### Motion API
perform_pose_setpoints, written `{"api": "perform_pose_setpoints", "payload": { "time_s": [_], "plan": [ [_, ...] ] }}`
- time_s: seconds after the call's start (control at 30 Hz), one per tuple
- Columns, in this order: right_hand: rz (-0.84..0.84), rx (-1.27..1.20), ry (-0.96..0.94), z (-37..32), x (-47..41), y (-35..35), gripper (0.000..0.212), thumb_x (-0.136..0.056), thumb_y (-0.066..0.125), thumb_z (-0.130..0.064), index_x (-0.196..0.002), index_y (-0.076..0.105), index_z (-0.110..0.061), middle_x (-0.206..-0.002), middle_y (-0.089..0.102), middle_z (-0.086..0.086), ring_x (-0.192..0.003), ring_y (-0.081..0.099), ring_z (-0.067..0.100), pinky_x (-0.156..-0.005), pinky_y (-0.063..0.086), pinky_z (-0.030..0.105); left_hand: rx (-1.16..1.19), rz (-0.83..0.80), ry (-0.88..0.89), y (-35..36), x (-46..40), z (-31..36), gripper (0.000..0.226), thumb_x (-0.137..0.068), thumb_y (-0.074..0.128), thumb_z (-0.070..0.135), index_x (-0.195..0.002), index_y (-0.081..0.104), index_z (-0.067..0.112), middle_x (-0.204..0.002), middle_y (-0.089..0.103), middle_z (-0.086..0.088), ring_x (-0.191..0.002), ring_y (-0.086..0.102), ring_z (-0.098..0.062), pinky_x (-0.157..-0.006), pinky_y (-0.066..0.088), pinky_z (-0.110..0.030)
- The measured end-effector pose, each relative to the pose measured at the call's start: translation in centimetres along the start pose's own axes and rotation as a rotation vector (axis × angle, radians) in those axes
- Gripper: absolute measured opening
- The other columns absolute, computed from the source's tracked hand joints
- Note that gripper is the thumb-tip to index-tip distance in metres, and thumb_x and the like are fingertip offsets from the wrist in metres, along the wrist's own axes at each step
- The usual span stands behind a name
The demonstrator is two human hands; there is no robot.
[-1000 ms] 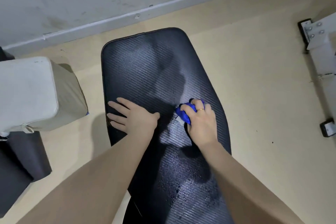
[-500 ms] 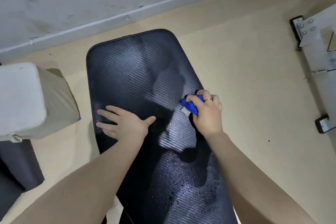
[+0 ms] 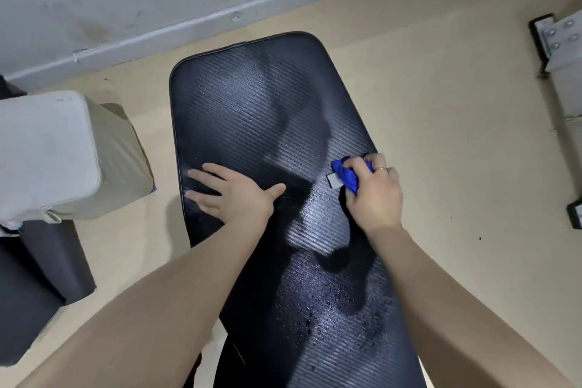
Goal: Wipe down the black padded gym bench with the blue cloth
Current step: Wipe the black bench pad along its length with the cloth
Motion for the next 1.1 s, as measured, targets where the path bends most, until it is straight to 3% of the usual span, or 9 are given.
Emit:
{"api": "perform_pose_setpoints", "payload": {
  "time_s": [0.1,0.17,0.3,0.4,0.53,0.67,0.77,0.93,1.1],
  "plan": [
    [-0.178,0.071,-0.054,-0.9,2.9,-0.7,0.035,-0.073,0.066,-0.018,-0.106,0.057,-0.020,-0.106,0.053,0.015,-0.074,0.056,0.037,-0.061,0.049,0.039,0.008,0.003,-0.006,-0.1,0.3,-0.1,0.131,-0.069,0.074,0.054,-0.146,-0.017,0.000,-0.155,-0.021,-0.022,-0.141,-0.013,-0.048,-0.117,0.000,-0.050],
    [-0.236,0.117,-0.096,-0.8,2.2,-1.2,0.035,-0.078,0.061,-0.023,-0.112,0.054,-0.024,-0.113,0.051,0.012,-0.081,0.057,0.036,-0.064,0.049,0.039,0.001,0.013,-0.001,0.0,0.3,-0.1,0.131,-0.068,0.074,0.054,-0.146,-0.016,0.000,-0.155,-0.020,-0.022,-0.141,-0.011,-0.049,-0.117,0.000,-0.050],
    [-0.006,0.024,0.216,-0.5,-1.7,-1.3,0.029,-0.082,0.055,-0.019,-0.111,0.054,-0.018,-0.111,0.049,0.016,-0.080,0.058,0.040,-0.065,0.044,0.038,0.012,0.018,-0.006,0.6,-0.4,-0.2,0.132,-0.067,0.075,0.054,-0.146,-0.017,0.000,-0.155,-0.022,-0.021,-0.141,-0.012,-0.049,-0.117,-0.001,-0.050],
    [0.055,-0.020,0.380,-1.4,-2.0,-0.6,0.028,-0.082,0.054,-0.017,-0.111,0.052,-0.017,-0.112,0.047,0.015,-0.078,0.058,0.039,-0.063,0.038,0.035,0.021,0.023,0.012,0.9,-0.6,-0.5,0.133,-0.066,0.075,0.055,-0.147,-0.017,0.002,-0.155,-0.022,-0.020,-0.141,-0.013,-0.048,-0.117,0.000,-0.049],
    [-0.054,-0.051,0.292,-4.9,1.7,0.3,0.028,-0.083,0.056,-0.022,-0.110,0.051,-0.019,-0.112,0.046,0.014,-0.080,0.059,0.038,-0.060,0.038,0.035,0.026,-0.011,0.074,-0.2,-0.4,-1.7,0.119,-0.074,0.064,0.060,-0.149,-0.012,0.007,-0.157,-0.017,-0.015,-0.143,-0.007,-0.045,-0.117,0.007,-0.049],
    [-0.218,-0.002,0.162,-7.8,4.6,0.9,0.031,-0.084,0.055,-0.026,-0.114,0.049,-0.023,-0.116,0.044,0.011,-0.080,0.059,0.035,-0.059,0.040,0.034,-0.077,-0.045,0.180,-2.8,-0.1,-3.3,0.099,-0.082,0.063,0.048,-0.150,0.001,0.010,-0.157,-0.004,-0.015,-0.140,0.011,-0.043,-0.115,0.016,-0.049],
    [-0.115,-0.054,0.286,-6.2,1.8,0.1,0.028,-0.085,0.054,-0.023,-0.112,0.051,-0.022,-0.115,0.045,0.013,-0.082,0.060,0.039,-0.065,0.045,0.040,-0.094,0.013,0.227,-3.9,-0.8,-3.6,0.089,-0.081,0.067,0.041,-0.145,0.016,0.007,-0.153,0.011,-0.018,-0.135,0.023,-0.040,-0.112,0.023,-0.047],
    [0.149,-0.174,0.686,-5.7,-3.2,-0.1,0.023,-0.085,0.050,-0.016,-0.109,0.049,-0.017,-0.116,0.045,0.016,-0.085,0.059,0.040,-0.064,0.037,0.036,0.021,0.137,0.309,-4.1,-2.4,-4.5,0.076,-0.086,0.060,0.033,-0.145,0.020,0.007,-0.146,0.025,-0.017,-0.130,0.030,-0.039,-0.105,0.029,-0.049],
    [0.019,-0.174,0.484,-12.7,0.6,2.3,0.025,-0.083,0.055,-0.017,-0.107,0.052,-0.018,-0.112,0.044,0.015,-0.077,0.058,0.038,-0.059,0.035,0.035,0.186,0.072,0.240,-6.3,-3.6,-4.9,0.078,-0.090,0.052,0.019,-0.150,0.004,0.010,-0.149,0.019,-0.016,-0.133,0.025,-0.034,-0.105,0.028,-0.046]
  ]
}}
Point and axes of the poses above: each hand's wrist, its own x-axis away from the middle knuckle, its own y-axis out of the palm, z = x × y, the point moved 1 cm from there along -x, towards the middle knuckle
